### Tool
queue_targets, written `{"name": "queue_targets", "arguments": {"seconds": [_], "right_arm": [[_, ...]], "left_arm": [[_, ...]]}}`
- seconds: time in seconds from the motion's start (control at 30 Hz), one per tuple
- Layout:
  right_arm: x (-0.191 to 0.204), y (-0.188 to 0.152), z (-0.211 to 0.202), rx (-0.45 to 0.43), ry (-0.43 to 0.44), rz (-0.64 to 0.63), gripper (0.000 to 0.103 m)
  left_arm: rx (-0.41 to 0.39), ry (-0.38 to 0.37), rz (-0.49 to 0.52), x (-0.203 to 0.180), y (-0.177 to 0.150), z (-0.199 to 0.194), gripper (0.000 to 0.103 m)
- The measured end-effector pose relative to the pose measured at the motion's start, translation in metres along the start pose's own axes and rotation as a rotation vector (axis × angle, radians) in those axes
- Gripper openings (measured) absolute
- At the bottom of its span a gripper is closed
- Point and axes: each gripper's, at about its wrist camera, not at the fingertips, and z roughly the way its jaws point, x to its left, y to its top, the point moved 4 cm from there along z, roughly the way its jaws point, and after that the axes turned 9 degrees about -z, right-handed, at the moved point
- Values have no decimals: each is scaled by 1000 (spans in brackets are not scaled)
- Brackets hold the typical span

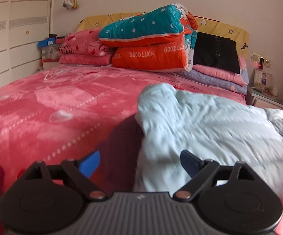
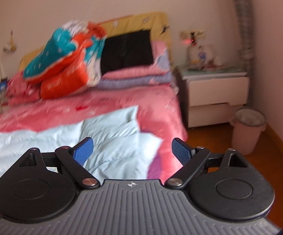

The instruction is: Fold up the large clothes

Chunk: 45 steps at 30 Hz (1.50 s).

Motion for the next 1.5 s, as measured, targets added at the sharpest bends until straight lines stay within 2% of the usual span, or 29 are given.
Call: {"name": "queue_targets", "arguments": {"seconds": [0.13,0.2,0.27,0.43,0.6,0.77,0.87,1.03,1.23,1.5], "right_arm": [[-5,-16,-34,-33,-20,-1,103],[-6,-22,-36,-16,-11,5,103],[-1,-41,-55,13,15,12,103],[25,-87,-110,72,48,-23,103],[40,-110,-150,67,34,-15,103],[41,-123,-194,56,15,18,103],[37,-123,-226,13,3,22,103],[28,-122,-295,-33,5,65,103],[18,-114,-368,-29,1,79,103],[26,-114,-430,-61,2,21,103]], "left_arm": [[26,-28,-35,-7,-31,-29,97],[38,-39,-73,-10,-47,-42,101],[56,-58,-87,-17,-66,-54,101],[84,-100,-28,-40,-110,-85,102],[76,-152,35,-60,-140,-118,102],[10,-178,36,-70,-147,-162,102],[-42,-172,76,-77,-150,-195,102],[-60,-157,104,-76,-152,-262,102],[-72,-155,104,-72,-161,-326,102],[-105,-143,105,-61,-163,-388,102]]}}
